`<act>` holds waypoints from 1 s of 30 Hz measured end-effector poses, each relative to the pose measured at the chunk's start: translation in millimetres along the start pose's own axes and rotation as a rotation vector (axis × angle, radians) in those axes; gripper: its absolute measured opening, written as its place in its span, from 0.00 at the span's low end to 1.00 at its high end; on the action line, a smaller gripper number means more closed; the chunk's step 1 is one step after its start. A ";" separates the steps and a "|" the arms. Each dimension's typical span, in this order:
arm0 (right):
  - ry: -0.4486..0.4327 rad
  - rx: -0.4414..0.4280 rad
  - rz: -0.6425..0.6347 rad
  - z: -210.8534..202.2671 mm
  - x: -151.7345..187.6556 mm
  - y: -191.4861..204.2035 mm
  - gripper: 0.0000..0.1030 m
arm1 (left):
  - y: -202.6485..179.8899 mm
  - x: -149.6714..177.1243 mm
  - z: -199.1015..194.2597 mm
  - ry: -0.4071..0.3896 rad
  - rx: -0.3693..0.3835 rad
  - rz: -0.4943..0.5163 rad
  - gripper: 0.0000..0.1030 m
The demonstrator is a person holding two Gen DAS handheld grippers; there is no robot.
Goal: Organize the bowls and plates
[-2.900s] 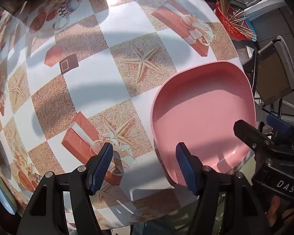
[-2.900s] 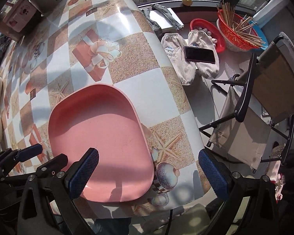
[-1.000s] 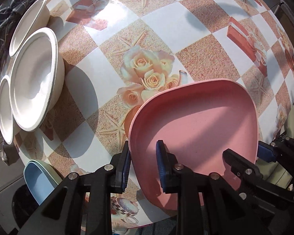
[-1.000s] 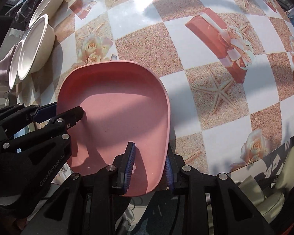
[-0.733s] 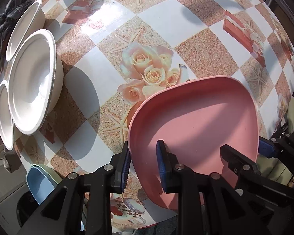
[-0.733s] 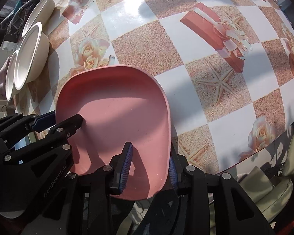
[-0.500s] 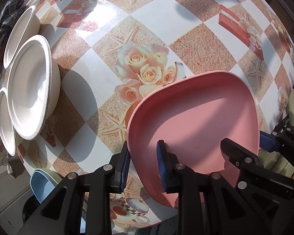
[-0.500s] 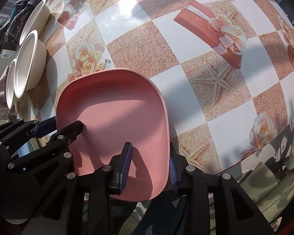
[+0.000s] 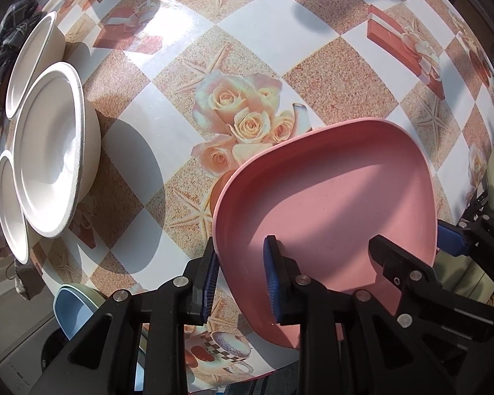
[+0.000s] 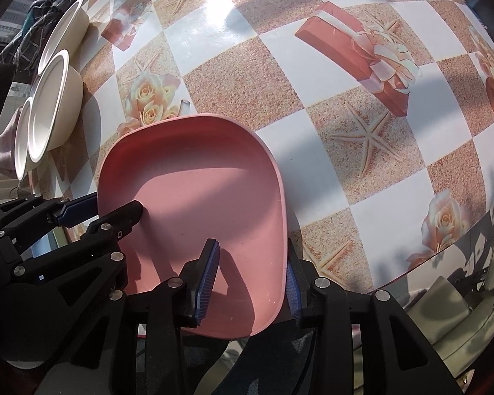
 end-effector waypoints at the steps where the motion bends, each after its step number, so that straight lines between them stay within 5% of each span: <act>1: -0.001 -0.001 0.001 -0.3 -0.2 0.5 0.40 | -0.3 0.0 -0.4 0.001 0.002 -0.001 0.27; 30: 0.019 -0.005 -0.027 3.0 -4.3 11.2 0.43 | 0.1 0.2 -1.7 -0.001 0.018 -0.007 0.27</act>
Point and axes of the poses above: each gripper's, at about its wrist camera, not at the fingertips, and z roughly the way its jaws point, y to its left, x to its underside, the point moved 10 cm from there along z, roughly the way its jaws point, and after that the axes turned 14 degrees about -z, right-handed, at the moved point
